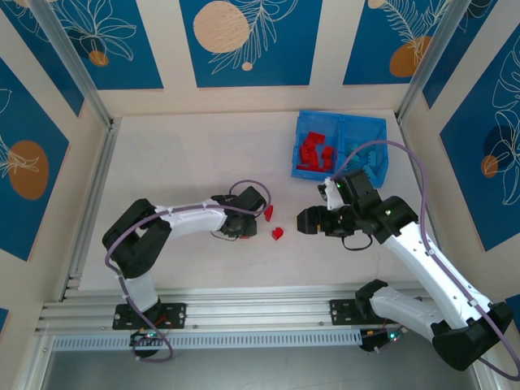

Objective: Sort the legos into containers by color

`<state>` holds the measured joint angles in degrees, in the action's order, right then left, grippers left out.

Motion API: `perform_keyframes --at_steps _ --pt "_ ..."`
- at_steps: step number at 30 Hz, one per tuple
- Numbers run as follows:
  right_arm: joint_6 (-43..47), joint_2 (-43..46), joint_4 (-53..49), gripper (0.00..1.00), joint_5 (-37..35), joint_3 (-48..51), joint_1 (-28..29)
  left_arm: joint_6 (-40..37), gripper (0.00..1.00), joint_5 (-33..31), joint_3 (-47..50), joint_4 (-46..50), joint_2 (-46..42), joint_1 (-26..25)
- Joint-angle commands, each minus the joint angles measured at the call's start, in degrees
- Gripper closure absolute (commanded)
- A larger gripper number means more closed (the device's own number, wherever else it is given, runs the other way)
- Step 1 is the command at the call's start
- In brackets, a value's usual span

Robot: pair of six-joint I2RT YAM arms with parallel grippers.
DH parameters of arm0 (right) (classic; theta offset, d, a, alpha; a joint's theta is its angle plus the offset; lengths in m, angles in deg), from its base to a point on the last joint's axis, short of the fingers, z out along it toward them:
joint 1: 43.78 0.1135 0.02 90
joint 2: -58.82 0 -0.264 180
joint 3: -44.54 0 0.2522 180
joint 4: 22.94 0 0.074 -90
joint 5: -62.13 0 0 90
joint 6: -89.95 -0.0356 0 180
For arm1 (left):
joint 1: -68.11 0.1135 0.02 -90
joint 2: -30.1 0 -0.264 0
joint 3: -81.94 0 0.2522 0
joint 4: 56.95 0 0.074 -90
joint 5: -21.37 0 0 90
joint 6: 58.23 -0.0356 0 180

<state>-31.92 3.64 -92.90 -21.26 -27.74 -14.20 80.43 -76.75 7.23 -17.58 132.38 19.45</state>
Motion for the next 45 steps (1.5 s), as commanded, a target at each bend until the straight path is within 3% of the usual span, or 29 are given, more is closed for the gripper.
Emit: perform_keyframes --at_steps 1,8,12,20,28,32,37,42,45 --pt "0.17 0.66 -0.07 0.29 1.84 1.13 0.47 -1.70 0.72 2.58 -0.98 0.70 -0.14 -0.46" --pt "-2.91 4.33 0.04 0.30 -6.39 -1.04 0.48 -10.68 0.75 3.77 -12.43 0.89 -5.03 -3.45" --pt "-5.39 8.62 0.13 0.30 -14.06 -1.60 0.24 -16.65 0.75 2.03 -23.31 -1.60 -1.41 -5.27" --pt "-10.66 16.49 -2.52 0.30 -20.56 -1.43 -0.23 -32.32 0.74 -4.82 -48.97 -6.37 18.33 -4.10" --pt "-12.33 19.54 -5.70 0.30 -20.56 -0.75 -0.28 -33.13 0.73 -2.54 -78.22 -4.56 39.98 -1.26" --pt "-12.50 20.70 -6.10 0.30 -20.42 -0.98 -0.31 -31.37 0.64 -3.75 -88.93 -4.88 48.45 -1.10" --pt "-12.79 21.36 -7.24 0.30 -20.36 -0.99 -0.23 -28.44 0.42 -5.05 -92.02 -4.20 51.12 -0.82" --pt "-13.39 22.58 -6.82 0.30 -20.42 0.46 -0.23 -27.29 0.40 -3.76 -89.73 -3.34 45.77 -1.16" --pt "-13.39 22.69 -7.11 0.30 -20.45 0.95 -0.18 -27.91 0.40 -2.86 -81.20 -4.84 36.76 -1.68"
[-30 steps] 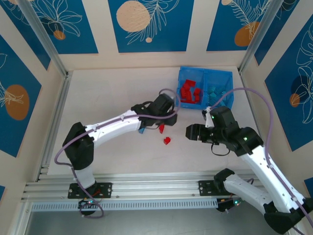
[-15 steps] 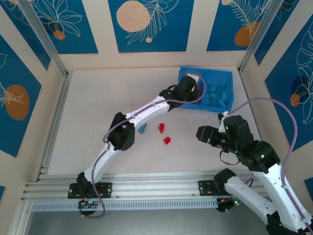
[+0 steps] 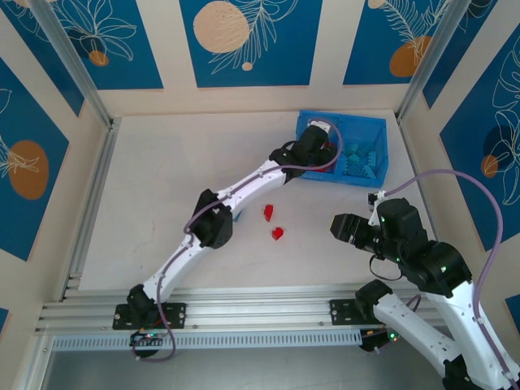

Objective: Sort the legos into containers by color

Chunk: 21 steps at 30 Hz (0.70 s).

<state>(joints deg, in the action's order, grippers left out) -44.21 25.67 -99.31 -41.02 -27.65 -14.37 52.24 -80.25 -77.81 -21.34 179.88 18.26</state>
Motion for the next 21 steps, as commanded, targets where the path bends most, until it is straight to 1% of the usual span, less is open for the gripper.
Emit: perform_keyframes --at_steps 1,5,8,10,15,18,21 --pt "-1.08 0.70 -0.76 0.30 -0.72 1.06 -0.05 0.02 0.40 1.55 9.65 -3.60 -15.43 -0.52" --pt "-0.92 0.41 0.30 0.30 0.62 2.72 -0.05 -1.75 0.40 5.13 35.37 -17.08 -35.11 -0.59" --pt "-1.23 -0.97 2.93 0.30 3.30 4.71 0.04 -5.57 0.40 7.57 50.24 -21.96 -48.38 -0.61" --pt "-1.85 -2.80 5.22 0.30 5.49 6.29 0.19 -8.81 0.40 8.92 58.79 -23.61 -56.20 -0.61" --pt "-6.57 -9.17 11.81 0.31 8.45 9.47 1.31 -19.29 0.39 12.58 77.05 -22.90 -74.64 -0.66" --pt "-10.35 -13.15 17.39 0.30 8.80 11.57 4.06 -25.56 0.37 15.92 84.82 -18.31 -84.20 -0.70" --pt "-13.56 -18.20 22.72 0.29 7.35 13.50 7.52 -33.48 0.33 20.39 90.25 -12.14 -92.39 -0.69"
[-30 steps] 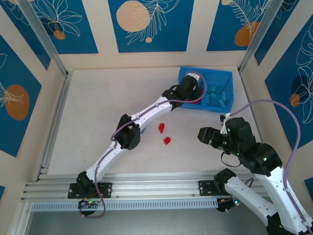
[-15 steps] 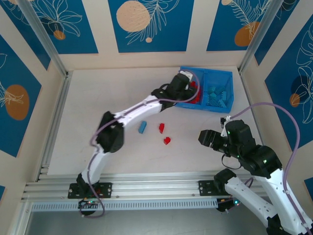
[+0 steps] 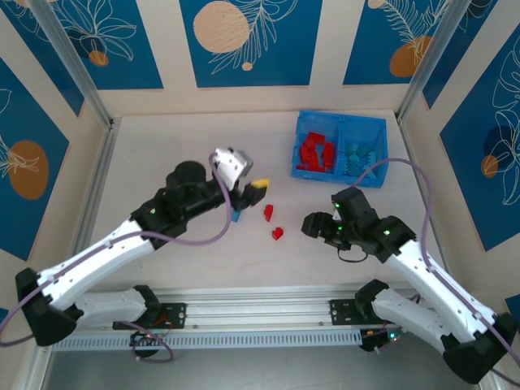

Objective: Sort the legos into containers by color

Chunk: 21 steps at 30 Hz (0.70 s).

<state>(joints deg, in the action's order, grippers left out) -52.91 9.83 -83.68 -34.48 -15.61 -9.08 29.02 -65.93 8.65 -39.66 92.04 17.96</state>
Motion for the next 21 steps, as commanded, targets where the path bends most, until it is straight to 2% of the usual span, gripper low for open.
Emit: perform_keyframes --at_steps 1,4,8,10,15,21 --pt "-5.94 -4.54 8.62 0.29 0.77 1.89 2.92 -12.61 0.30 6.95 5.63 7.52 -7.17 -0.39" --pt "-9.55 -12.13 11.96 0.28 1.88 1.85 4.43 -24.71 0.18 12.32 10.96 12.27 -13.92 -0.39" --pt "-14.04 -21.34 14.59 0.24 1.30 0.03 6.74 -37.26 0.04 14.49 16.79 17.11 -21.00 -0.39" --pt "-15.06 -25.26 15.28 0.23 0.86 -0.90 6.96 -41.29 0.00 14.61 19.02 17.80 -23.14 -0.43" --pt "-15.15 -34.32 17.09 0.22 1.78 -3.75 6.70 -45.31 0.00 15.54 21.13 20.15 -23.72 -0.43" --pt "-15.87 -39.83 21.09 0.26 2.27 -4.73 6.11 -46.00 0.00 16.48 24.15 18.11 -24.09 -0.39"
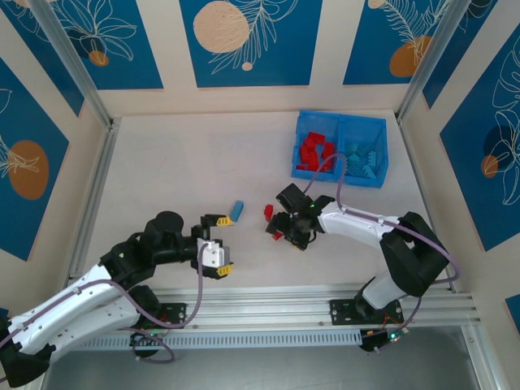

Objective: Sort the legos into containers by color

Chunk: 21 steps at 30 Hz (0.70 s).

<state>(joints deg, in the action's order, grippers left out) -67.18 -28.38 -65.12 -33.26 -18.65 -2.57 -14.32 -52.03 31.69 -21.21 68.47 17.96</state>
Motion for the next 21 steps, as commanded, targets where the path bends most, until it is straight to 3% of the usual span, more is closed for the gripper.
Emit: perform_keyframes --at_steps 1,4,8,12,21 --pt "-1.52 -2.57 2.63 0.27 0.93 -2.18 -0.51 -2.53 0.00 2.44 1.52 -0.94 -0.64 -0.39" --pt "-1.50 -4.96 2.75 0.33 -0.50 -2.95 -0.93 -2.53 0.00 1.95 2.49 -2.01 -0.57 -0.39" --pt "-1.44 -7.49 2.81 0.55 -0.23 -3.48 -2.41 -2.61 0.00 1.50 3.32 -2.55 -0.49 -0.33" --pt "-1.59 -6.51 1.44 0.69 -1.67 -2.72 -2.56 -2.62 0.00 0.74 3.86 -2.90 -0.58 -0.25" --pt "0.54 11.06 -7.87 0.77 -14.05 -0.59 -1.66 -1.99 0.00 -0.05 5.45 -6.70 -0.73 -0.30"
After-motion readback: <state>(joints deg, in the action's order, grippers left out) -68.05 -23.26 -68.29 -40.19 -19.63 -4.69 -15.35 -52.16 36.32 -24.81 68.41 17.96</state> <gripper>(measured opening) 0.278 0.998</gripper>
